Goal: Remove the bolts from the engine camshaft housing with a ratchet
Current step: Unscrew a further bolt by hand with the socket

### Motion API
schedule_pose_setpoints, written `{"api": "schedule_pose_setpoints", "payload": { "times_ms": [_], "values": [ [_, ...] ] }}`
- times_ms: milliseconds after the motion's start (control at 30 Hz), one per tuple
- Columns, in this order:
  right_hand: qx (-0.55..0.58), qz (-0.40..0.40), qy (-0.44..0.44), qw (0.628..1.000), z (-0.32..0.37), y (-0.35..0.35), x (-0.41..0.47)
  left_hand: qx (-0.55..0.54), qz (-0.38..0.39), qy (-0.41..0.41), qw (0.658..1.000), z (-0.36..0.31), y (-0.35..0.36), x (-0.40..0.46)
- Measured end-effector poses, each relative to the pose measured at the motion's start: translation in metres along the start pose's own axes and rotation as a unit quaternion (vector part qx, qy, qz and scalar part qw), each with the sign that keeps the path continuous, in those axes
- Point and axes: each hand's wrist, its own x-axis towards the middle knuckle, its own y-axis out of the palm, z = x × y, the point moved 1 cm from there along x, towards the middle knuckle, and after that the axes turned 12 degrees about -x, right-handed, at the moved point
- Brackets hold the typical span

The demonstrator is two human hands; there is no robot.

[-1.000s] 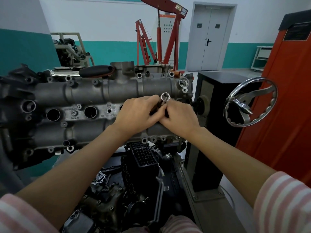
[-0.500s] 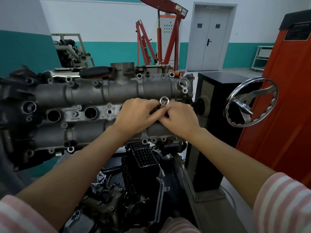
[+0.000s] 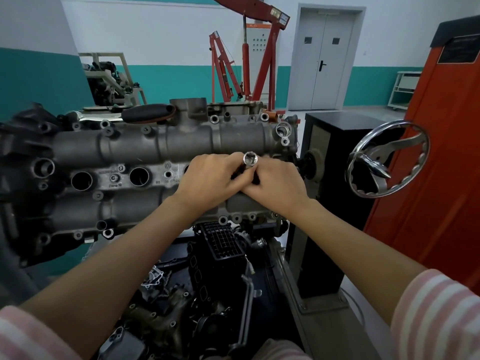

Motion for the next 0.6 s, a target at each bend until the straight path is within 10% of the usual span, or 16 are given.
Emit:
{"api": "schedule_pose_setpoints", "payload": {
  "times_ms": [600],
  "values": [
    [0.002,-0.007,0.002,1.0,-0.0016,0.0012,-0.0004,0.03,0.005,0.006,1.0,-0.0003,-0.0001,0.0]
  ]
}}
